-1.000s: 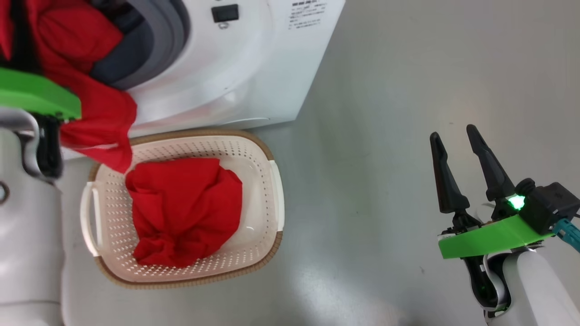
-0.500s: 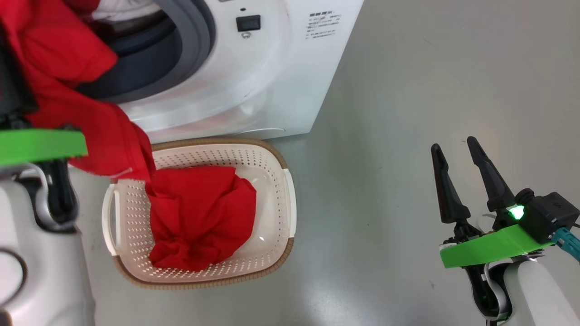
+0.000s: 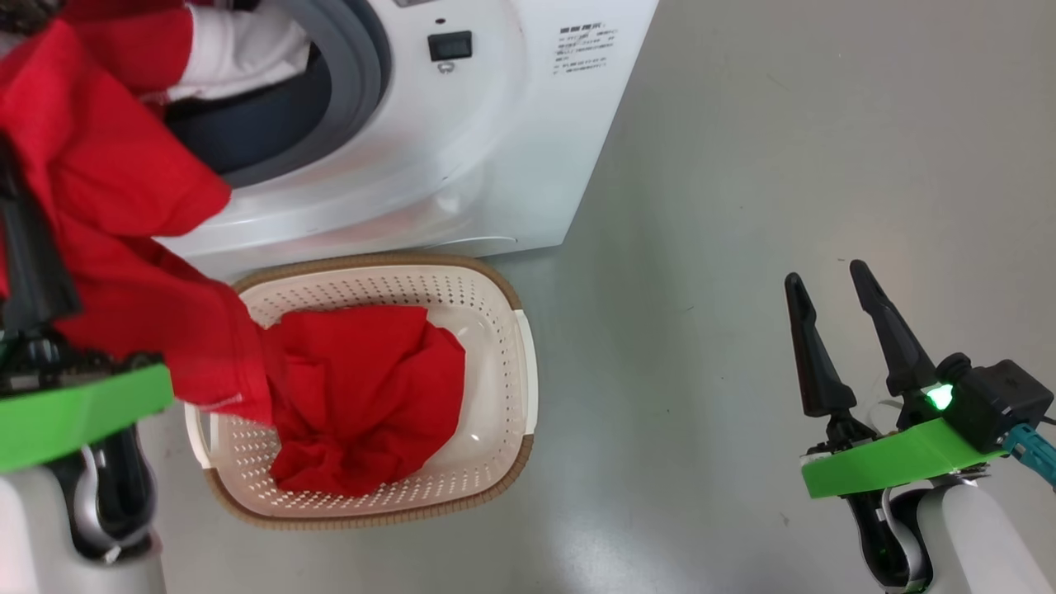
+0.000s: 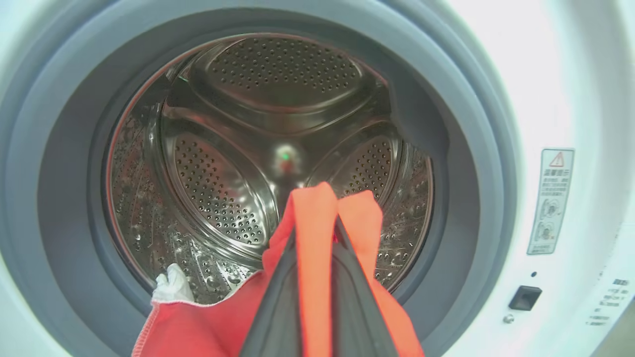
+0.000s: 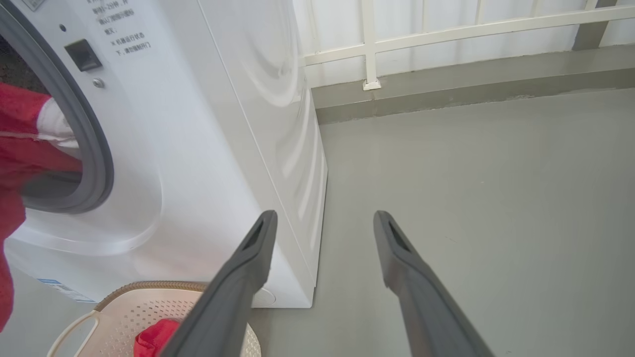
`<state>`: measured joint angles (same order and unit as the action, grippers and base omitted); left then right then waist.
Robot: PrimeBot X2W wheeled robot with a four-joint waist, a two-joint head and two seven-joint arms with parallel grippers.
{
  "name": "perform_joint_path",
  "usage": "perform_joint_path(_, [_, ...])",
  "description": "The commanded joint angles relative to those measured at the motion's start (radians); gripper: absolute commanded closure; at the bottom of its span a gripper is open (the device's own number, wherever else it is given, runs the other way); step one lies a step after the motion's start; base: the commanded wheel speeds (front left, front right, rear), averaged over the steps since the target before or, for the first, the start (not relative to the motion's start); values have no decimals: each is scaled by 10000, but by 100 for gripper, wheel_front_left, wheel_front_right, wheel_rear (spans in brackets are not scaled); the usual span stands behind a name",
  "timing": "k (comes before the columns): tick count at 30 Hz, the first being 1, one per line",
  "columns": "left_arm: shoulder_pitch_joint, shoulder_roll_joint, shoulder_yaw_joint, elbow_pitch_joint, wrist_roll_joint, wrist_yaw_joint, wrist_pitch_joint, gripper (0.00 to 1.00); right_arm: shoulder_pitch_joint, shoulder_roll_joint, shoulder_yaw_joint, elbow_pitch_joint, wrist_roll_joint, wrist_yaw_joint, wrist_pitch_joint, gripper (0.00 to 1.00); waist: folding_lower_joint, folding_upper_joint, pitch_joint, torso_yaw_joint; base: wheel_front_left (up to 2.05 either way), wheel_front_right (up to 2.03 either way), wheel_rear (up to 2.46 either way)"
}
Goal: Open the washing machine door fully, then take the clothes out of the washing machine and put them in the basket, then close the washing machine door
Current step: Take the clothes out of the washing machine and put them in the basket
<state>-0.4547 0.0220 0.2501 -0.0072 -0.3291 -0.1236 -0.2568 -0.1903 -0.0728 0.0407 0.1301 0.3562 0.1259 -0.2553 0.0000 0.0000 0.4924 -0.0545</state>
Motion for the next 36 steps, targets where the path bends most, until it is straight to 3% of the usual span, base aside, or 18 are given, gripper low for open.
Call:
perform_joint_path(1, [301,285,164,-540,-64,31,-49,100,164,-34,163,-233,0,48,-65,0,0,0,16,11,0,0,0])
perform_joint_path(9, [1007,284,-202,-2339,-190,672,-49,100,131,-51,145,-264,-3,48,-65,0,0,0,92,56,0,0,0])
perform_joint_path(14, [1266,284,-534,-2162,-182,886,-49,100,76,-74,140,-261,-11,48,-65,0,0,0,203,116,0,0,0])
perform_joint_path(21, [1361,283,-812,-819,-34,873,-49,100,-59,-69,174,-285,-2,48,-65,0,0,0,421,72,0,0,0])
perform_joint_path(36, [192,283,-987,3038,952,364,-49,100,-387,-15,165,-394,-3,48,-65,0,0,0,1156,-57,0,0,0])
